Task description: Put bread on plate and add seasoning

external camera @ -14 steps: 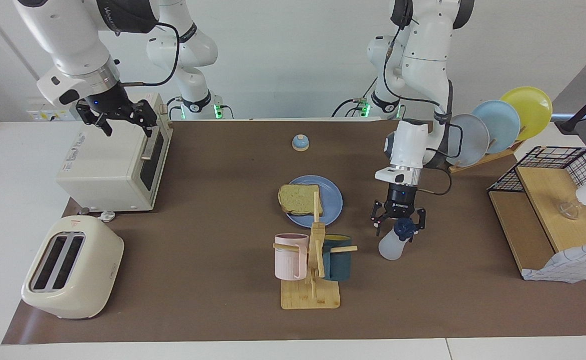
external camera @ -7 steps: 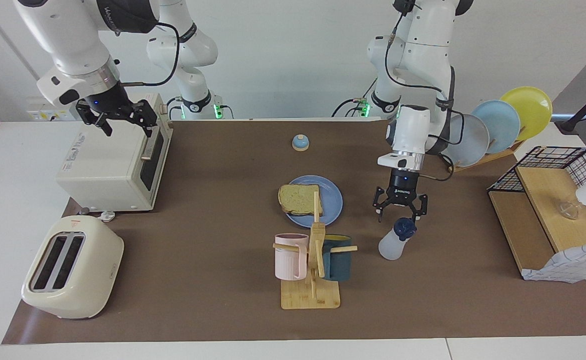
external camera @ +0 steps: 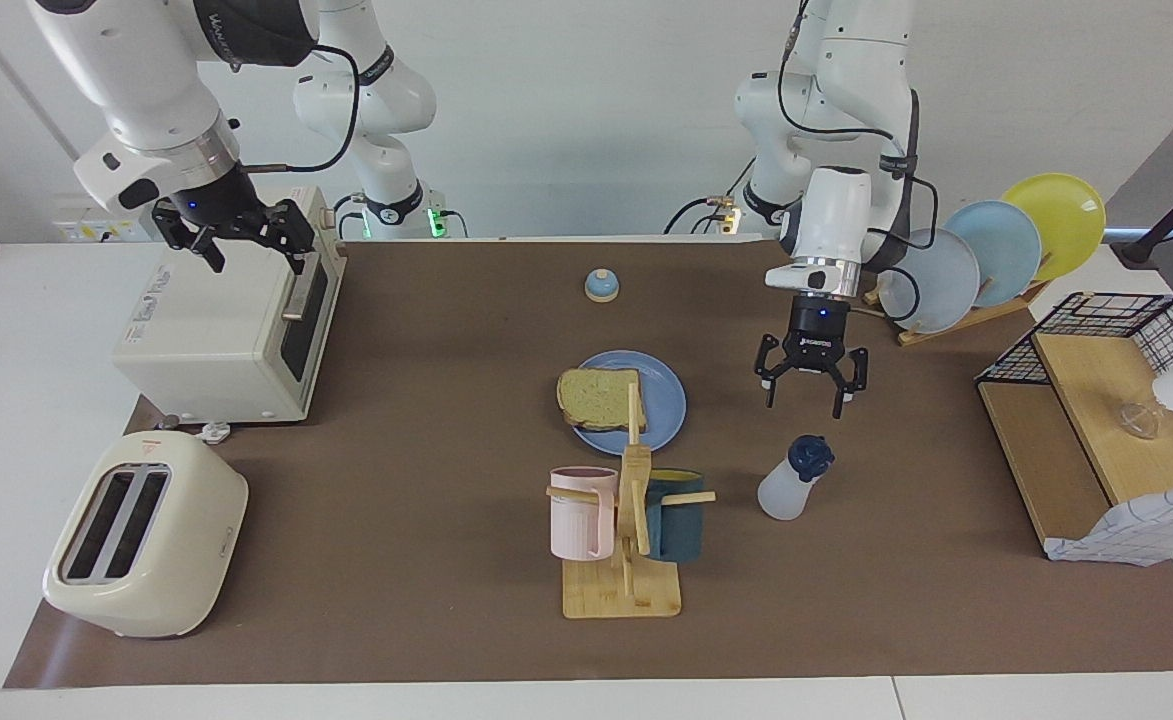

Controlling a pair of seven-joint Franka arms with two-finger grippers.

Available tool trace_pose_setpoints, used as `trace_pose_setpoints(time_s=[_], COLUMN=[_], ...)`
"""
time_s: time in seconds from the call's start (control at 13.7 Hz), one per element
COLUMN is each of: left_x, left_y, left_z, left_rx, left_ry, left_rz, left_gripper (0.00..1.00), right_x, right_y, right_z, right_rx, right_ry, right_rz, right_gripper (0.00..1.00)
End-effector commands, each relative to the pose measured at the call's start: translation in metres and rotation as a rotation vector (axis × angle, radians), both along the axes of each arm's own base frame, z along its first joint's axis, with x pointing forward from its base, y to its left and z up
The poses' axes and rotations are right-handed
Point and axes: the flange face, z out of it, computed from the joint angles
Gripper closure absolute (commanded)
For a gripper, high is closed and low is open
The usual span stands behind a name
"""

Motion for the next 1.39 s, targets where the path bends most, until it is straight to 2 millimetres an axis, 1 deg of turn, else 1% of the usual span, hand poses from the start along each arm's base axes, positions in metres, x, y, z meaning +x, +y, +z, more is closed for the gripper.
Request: trace_pose_setpoints(time_s=[0.0,0.15,0.37,0.51,0.66,0.81,1.03,1.17,1.32], left_x=[-0.017,-0.017,-0.016,-0.011,-0.004,0.000,0.001,0.004,0.008], left_y=[0.009,0.013,0.012,0.014,0.012,0.014,0.017,0.018,0.026], left_z=[0.051,0.081,0.121,0.147,0.183,0.211,0.246,0.264,0.278], left_rx=[0.022,0.027,0.041,0.053,0.073,0.086,0.113,0.129,0.146], left_ry=[0.064,0.089,0.133,0.175,0.229,0.277,0.383,0.472,0.562], left_rz=[0.001,0.009,0.009,0.015,0.016,0.023,0.031,0.039,0.059], left_gripper=[0.00,0.00,0.00,0.00,0.00,0.00,0.00,0.00,0.00], right_x=[-0.003,-0.003,-0.003,-0.003,-0.003,-0.003,-0.003,-0.003,-0.003], right_y=[-0.003,-0.003,-0.003,-0.003,-0.003,-0.003,-0.003,-0.003,-0.003], right_z=[0.000,0.000,0.000,0.000,0.000,0.000,0.000,0.000,0.000], right_rx=[0.022,0.022,0.022,0.022,0.022,0.022,0.022,0.022,0.022], right_ry=[-0.001,-0.003,-0.003,-0.003,-0.003,-0.003,-0.003,-0.003,-0.003], right_rz=[0.016,0.016,0.016,0.016,0.016,0.016,0.016,0.016,0.016], right_gripper=[0.00,0.00,0.00,0.00,0.00,0.00,0.00,0.00,0.00])
